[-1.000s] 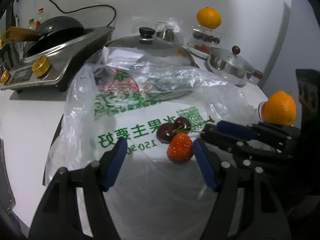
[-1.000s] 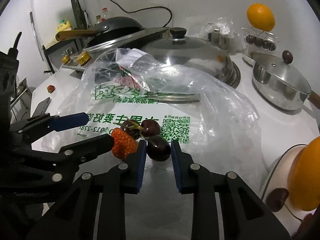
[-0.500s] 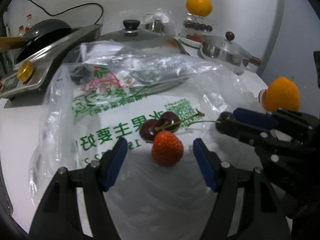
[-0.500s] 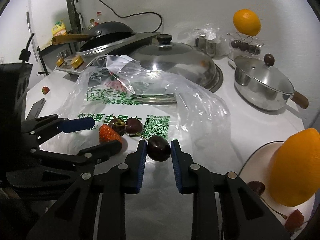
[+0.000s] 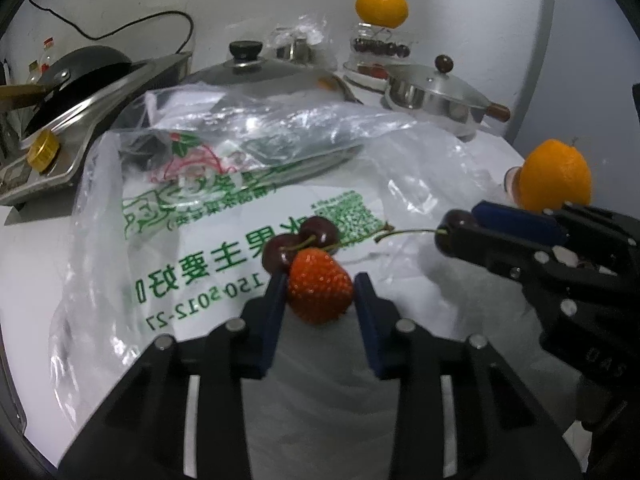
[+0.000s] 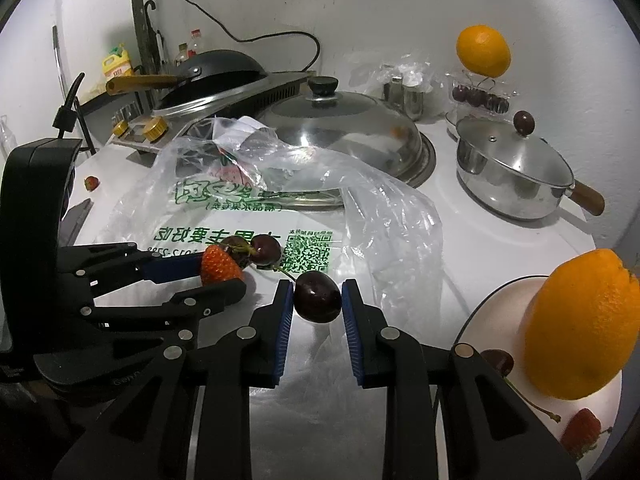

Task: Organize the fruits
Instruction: 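Lift the strawberry with the left gripper while the right gripper lifts the cherry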

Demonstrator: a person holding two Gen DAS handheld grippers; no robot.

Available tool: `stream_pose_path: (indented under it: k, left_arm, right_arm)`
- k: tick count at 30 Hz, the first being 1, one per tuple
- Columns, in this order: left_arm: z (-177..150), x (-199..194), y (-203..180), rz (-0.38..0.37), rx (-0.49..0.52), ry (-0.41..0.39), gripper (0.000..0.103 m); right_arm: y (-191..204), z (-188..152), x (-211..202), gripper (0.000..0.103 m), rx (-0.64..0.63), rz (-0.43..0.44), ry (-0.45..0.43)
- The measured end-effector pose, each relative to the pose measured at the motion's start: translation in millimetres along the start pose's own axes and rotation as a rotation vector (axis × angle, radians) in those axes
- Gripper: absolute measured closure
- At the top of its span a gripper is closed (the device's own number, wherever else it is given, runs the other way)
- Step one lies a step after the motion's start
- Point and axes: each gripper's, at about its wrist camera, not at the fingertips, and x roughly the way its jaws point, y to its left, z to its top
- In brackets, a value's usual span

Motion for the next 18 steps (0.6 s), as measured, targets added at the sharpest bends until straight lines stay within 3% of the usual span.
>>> stream_pose_path:
  k: [18]
  left_arm:
    - [1,-47,-19,0.002,0.015,-0.084,0.067]
  right_arm:
    - [0,-7,-41,0.076,-0.006,-0.022,-0.06]
